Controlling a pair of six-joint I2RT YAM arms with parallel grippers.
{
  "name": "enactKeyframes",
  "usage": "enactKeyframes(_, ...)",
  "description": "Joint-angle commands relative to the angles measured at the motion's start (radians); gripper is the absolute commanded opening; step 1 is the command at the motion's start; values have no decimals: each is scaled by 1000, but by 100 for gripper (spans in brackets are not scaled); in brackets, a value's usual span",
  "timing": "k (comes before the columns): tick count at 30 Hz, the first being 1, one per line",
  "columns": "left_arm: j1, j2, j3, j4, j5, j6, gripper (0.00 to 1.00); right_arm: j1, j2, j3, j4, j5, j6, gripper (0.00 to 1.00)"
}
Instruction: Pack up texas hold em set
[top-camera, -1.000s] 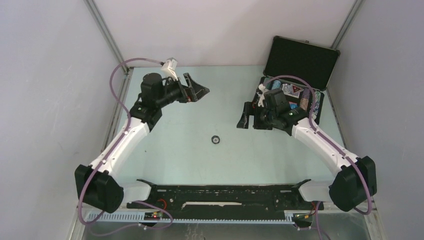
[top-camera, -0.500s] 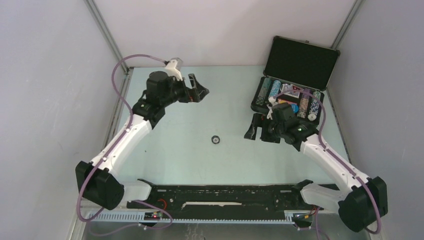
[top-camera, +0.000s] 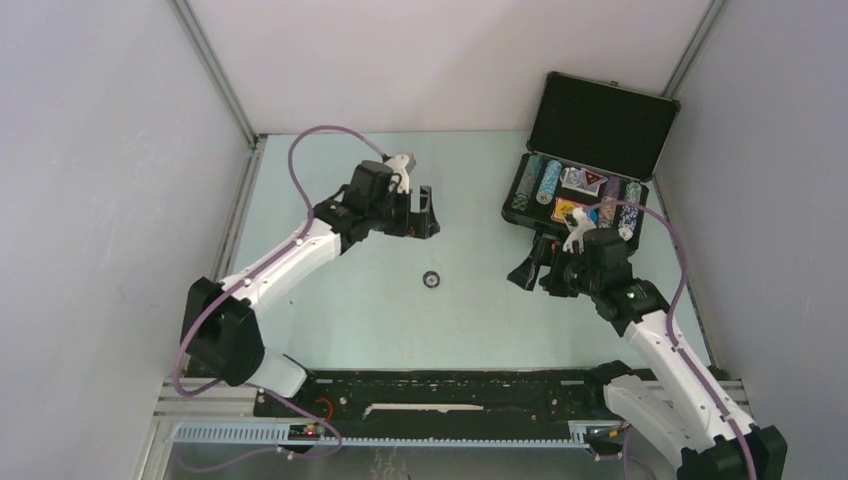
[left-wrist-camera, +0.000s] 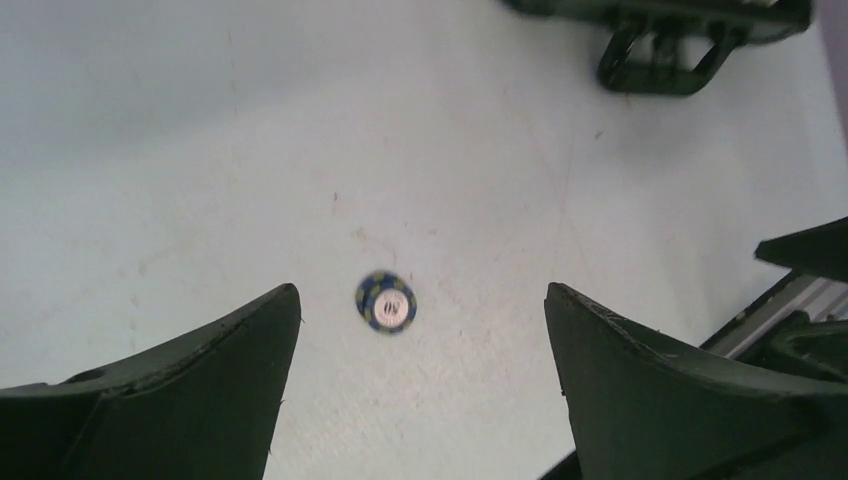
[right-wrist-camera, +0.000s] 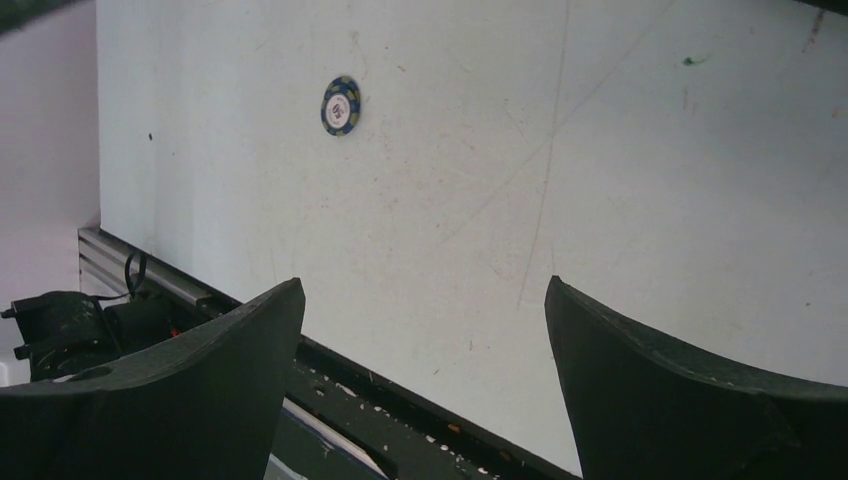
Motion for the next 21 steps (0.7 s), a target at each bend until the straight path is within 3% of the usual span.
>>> enactKeyframes(1,-46,59,-44,-52,10,-37,98,-96,-50,-72,89,-122,1,100)
enactKeyframes(8,-203,324,155,-274,-192,70,98,-243,-20,-104,115,-266,-61,100)
enactKeyframes(13,-215,380,175,-301,-130,186,100,-311,-15,-132,155,-342,-56,100)
enactKeyframes(21,-221,450,239,-372,-202,317,100,-314,-35,-159,190,-381,-53,100)
